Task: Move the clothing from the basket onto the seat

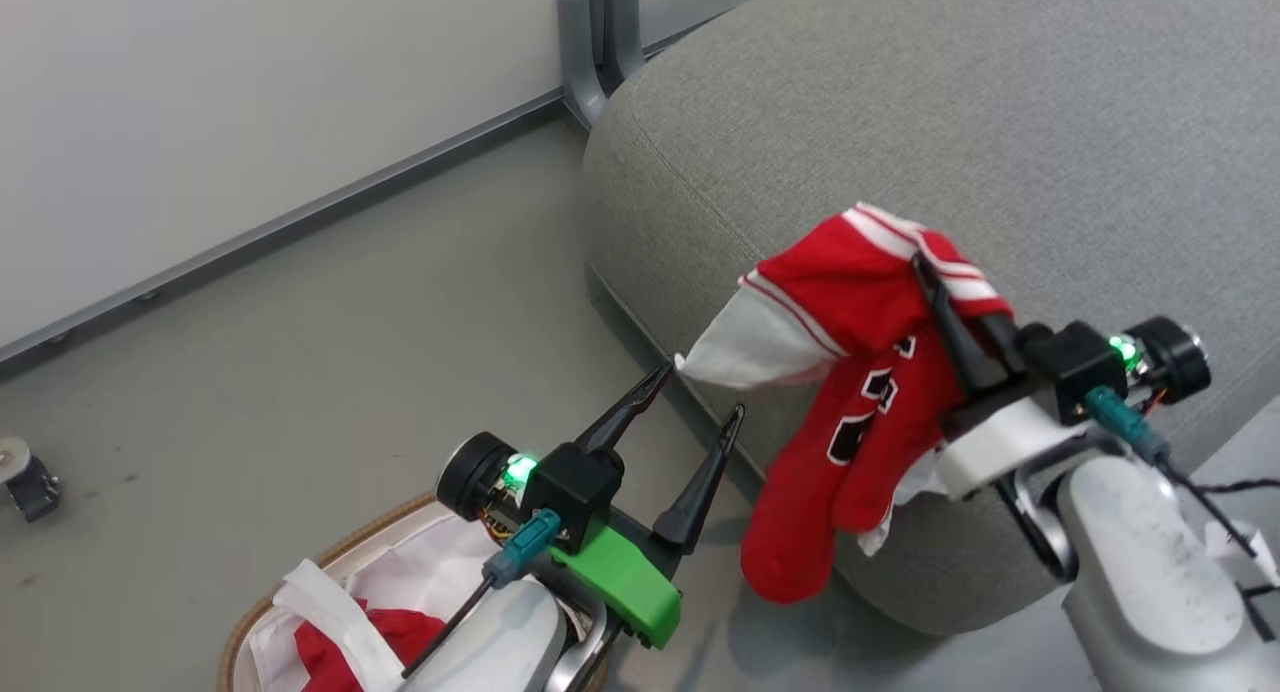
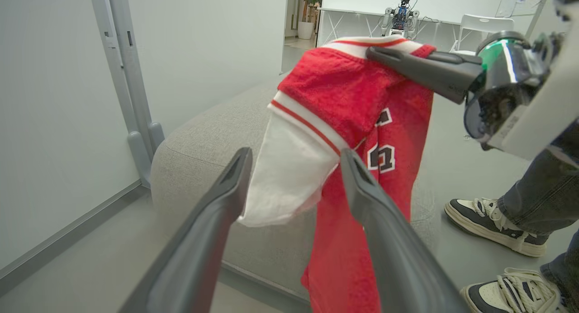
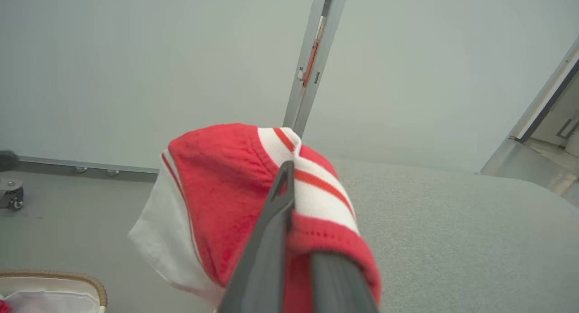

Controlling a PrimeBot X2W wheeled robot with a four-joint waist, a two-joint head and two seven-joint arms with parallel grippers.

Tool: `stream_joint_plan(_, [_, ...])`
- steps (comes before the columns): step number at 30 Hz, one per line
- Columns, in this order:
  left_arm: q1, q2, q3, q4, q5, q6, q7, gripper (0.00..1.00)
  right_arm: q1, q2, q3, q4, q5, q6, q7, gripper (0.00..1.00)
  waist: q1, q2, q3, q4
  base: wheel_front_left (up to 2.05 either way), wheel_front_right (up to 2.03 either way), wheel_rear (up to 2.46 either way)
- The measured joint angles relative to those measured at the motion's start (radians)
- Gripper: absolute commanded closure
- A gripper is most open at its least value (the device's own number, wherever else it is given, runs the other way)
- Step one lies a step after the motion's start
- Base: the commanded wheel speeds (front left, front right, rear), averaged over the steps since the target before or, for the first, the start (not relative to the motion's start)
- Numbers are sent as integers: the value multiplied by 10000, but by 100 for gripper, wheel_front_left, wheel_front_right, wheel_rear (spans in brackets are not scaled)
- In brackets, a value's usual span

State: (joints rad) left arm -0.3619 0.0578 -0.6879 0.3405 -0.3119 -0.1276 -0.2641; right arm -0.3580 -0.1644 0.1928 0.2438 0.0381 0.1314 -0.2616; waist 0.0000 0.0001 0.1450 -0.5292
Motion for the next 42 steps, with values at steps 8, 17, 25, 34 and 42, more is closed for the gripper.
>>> stream_joint_plan(8, [27, 426, -4, -84, 240, -13, 0, 0, -2878, -1758, -531, 980, -31, 0, 0, 100, 0, 0, 985, 102, 0, 0, 0])
stream_joint_plan(17, [-795, 1020, -251, -410, 389, -13, 0, 0, -6050, -3346, -1448, 2314, -299, 0, -2, 100, 1, 0, 2410, 704, 0, 0, 0])
stream_joint_plan(25, [-1439, 1252, -313, -543, 387, -13, 0, 0, -8044, -4207, -2061, 3766, -656, 0, -2, 100, 2, 0, 3597, 1396, 0, 0, 0])
stream_joint_plan(34, [-1783, 1482, -318, -583, 416, -15, 0, 0, -8707, -4372, -3206, 5172, -1012, 0, -2, 100, 3, 0, 4815, 2196, 0, 0, 0])
stream_joint_plan(42, [-1935, 1513, -90, -621, 546, -13, 0, 0, -6870, -3484, -4880, 5231, -1402, 0, -2, 100, 2, 0, 5499, 2675, 0, 0, 0])
